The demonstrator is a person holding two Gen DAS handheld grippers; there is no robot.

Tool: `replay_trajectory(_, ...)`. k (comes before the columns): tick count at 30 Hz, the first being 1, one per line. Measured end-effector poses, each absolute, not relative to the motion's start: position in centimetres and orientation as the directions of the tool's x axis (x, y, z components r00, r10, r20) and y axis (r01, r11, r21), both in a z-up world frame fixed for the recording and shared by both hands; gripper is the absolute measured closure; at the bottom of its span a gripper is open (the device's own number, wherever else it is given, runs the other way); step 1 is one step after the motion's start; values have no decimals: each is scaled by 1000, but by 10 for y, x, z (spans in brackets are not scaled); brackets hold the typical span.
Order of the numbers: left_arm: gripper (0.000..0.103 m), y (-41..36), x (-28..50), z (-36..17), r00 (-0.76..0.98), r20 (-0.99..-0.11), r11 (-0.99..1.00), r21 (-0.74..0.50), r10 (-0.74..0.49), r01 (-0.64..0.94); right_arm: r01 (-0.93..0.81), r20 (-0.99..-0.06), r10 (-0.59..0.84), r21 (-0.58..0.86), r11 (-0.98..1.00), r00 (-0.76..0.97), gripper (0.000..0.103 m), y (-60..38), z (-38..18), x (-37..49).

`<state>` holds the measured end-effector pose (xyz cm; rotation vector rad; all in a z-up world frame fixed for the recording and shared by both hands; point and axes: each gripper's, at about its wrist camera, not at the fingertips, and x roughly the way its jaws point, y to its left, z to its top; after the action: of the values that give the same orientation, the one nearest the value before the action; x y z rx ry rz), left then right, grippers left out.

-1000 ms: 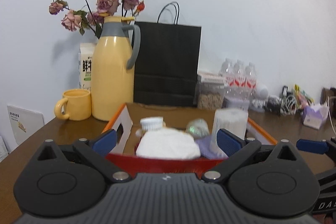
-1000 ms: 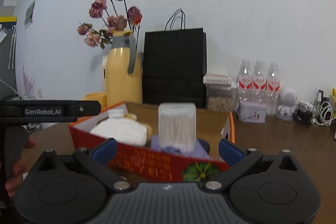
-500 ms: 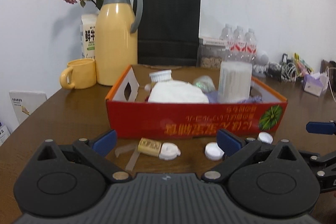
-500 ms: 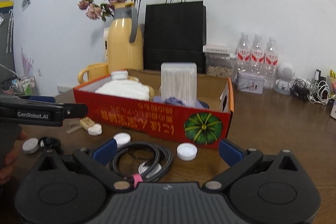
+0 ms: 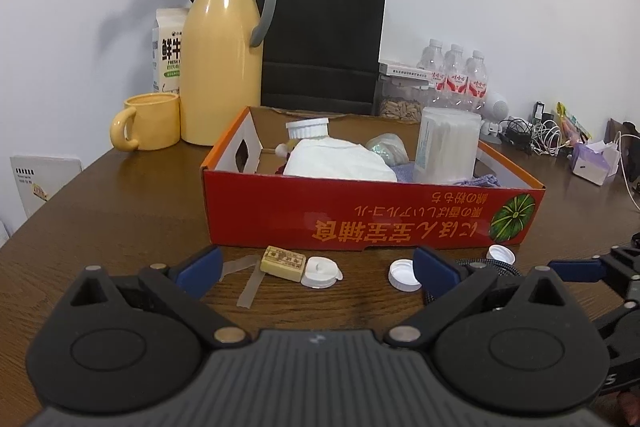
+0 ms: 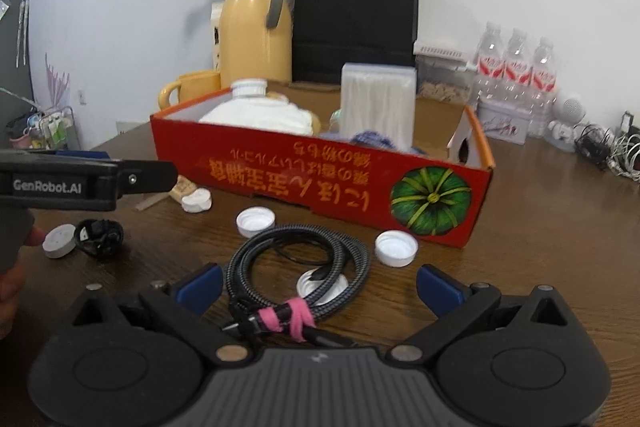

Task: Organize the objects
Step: 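Move the right tool down over the black braided cable on the table, then grasp the black braided cable with the right tool and lift it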

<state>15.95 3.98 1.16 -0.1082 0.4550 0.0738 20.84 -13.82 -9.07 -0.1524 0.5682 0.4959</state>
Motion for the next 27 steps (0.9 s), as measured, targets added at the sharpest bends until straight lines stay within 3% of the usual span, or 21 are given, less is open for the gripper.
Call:
replay_trajectory(7, 0, 41, 159, 11, 892, -451, 991, -98, 39, -93, -481, -634, 358, -26, 876, 686, 0, -119, -100, 227)
replay_trajectory(24, 0, 46, 168, 4, 859, -508, 985, -110, 61, -134, -491, -646, 382, 12, 871, 662, 0, -114, -102, 239)
replay_trajectory(26, 0, 47, 168, 4, 860, -507, 984, -115, 59, -136, -492, -644, 383, 12, 870, 662, 2, -114, -102, 238)
replay_trajectory(27, 0, 47, 168, 4, 860, -506, 984, -117, 61, -138, -496, -640, 388, 12, 868, 663, 9, -114, -102, 238)
